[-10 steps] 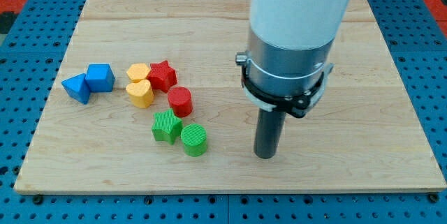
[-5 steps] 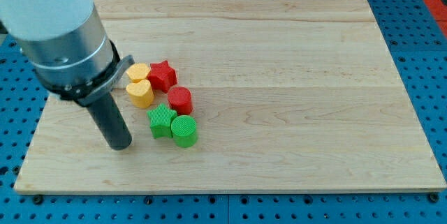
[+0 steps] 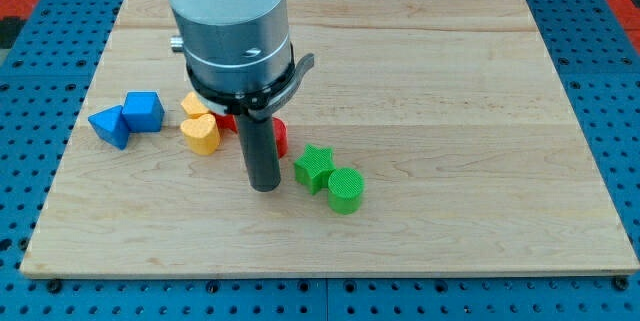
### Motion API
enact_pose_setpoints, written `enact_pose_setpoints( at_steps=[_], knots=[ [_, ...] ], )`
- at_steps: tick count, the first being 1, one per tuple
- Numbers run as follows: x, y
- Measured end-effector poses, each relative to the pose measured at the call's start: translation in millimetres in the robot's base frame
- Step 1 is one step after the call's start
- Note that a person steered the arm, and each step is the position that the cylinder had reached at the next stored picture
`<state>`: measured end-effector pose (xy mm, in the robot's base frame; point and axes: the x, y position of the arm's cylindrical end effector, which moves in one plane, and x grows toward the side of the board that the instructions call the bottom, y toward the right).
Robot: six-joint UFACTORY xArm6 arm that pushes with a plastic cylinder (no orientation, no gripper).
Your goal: Separate the green circle and the green star from each other
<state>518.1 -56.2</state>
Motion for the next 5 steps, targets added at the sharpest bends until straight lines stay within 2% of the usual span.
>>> enact_pose_setpoints(
  at_steps=[1,3,4,5],
  knots=[
    [17,67],
    [31,79],
    [33,150],
    [30,175]
  ],
)
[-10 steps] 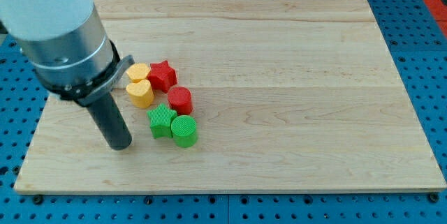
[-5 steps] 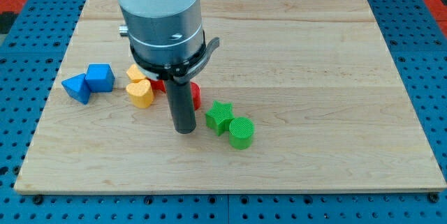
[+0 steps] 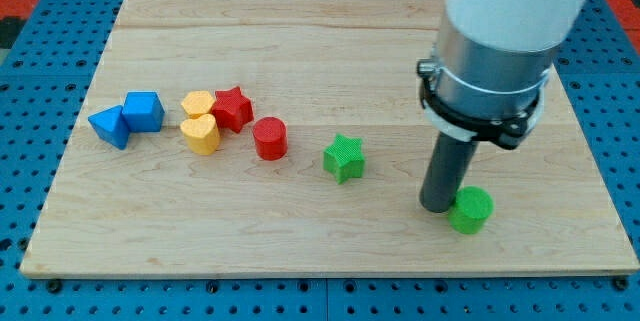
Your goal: Separate the green circle and the green star from each other
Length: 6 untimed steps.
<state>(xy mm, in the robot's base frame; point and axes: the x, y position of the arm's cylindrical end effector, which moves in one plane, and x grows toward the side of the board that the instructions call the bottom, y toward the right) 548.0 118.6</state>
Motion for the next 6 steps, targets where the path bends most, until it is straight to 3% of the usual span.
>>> enact_pose_setpoints(
  at_steps=[2,3,5,6],
  knots=[
    [0,-1],
    [0,-29],
    [52,-41],
    [48,-107]
  ],
)
